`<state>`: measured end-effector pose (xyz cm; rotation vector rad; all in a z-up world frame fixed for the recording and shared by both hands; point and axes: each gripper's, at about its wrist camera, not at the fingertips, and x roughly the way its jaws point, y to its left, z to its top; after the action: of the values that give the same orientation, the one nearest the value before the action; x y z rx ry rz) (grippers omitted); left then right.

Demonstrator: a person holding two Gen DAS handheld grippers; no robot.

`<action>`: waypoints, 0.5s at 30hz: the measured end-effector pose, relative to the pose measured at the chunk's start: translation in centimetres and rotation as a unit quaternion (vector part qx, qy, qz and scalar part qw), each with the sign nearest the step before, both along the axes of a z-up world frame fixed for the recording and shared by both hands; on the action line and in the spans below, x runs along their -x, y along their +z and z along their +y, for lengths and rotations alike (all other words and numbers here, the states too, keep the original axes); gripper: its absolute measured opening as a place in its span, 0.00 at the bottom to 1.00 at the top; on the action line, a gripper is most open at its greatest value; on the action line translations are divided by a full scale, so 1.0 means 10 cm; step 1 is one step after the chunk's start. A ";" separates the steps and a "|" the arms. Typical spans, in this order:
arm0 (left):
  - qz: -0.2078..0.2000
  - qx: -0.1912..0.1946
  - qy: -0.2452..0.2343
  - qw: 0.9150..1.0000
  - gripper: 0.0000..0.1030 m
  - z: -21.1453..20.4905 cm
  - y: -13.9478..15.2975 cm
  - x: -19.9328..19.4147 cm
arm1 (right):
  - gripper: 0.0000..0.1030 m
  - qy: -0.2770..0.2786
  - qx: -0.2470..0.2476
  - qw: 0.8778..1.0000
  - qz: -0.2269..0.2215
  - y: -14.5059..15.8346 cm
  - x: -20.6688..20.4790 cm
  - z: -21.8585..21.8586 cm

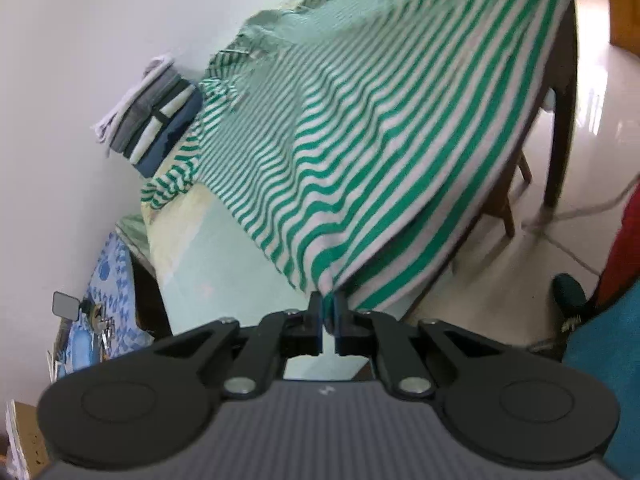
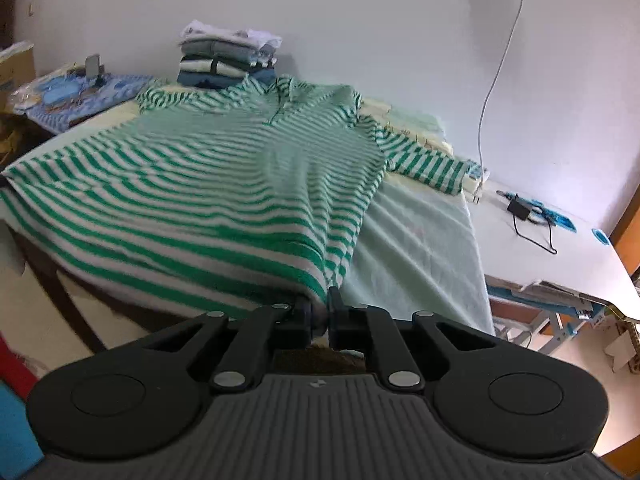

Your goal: Fold clothes

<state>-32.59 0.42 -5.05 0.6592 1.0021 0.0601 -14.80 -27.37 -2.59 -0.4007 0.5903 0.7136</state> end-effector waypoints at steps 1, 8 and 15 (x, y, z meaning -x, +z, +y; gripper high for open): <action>0.005 -0.004 0.000 1.000 0.03 0.01 -0.02 0.02 | 0.07 0.005 0.007 1.000 0.004 0.00 0.01 -0.02; 0.036 -0.005 0.016 0.999 0.03 0.09 -0.26 0.08 | 0.06 0.011 0.062 0.997 0.033 -0.39 -0.04 -0.05; 0.058 0.002 0.023 0.998 0.00 0.03 -0.30 0.21 | 0.05 0.023 0.073 0.996 0.040 -0.37 -0.02 -0.15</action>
<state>-34.71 0.73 -8.01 0.6406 1.1295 0.0612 -14.59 -28.83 -6.31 -0.5252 0.7140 0.7351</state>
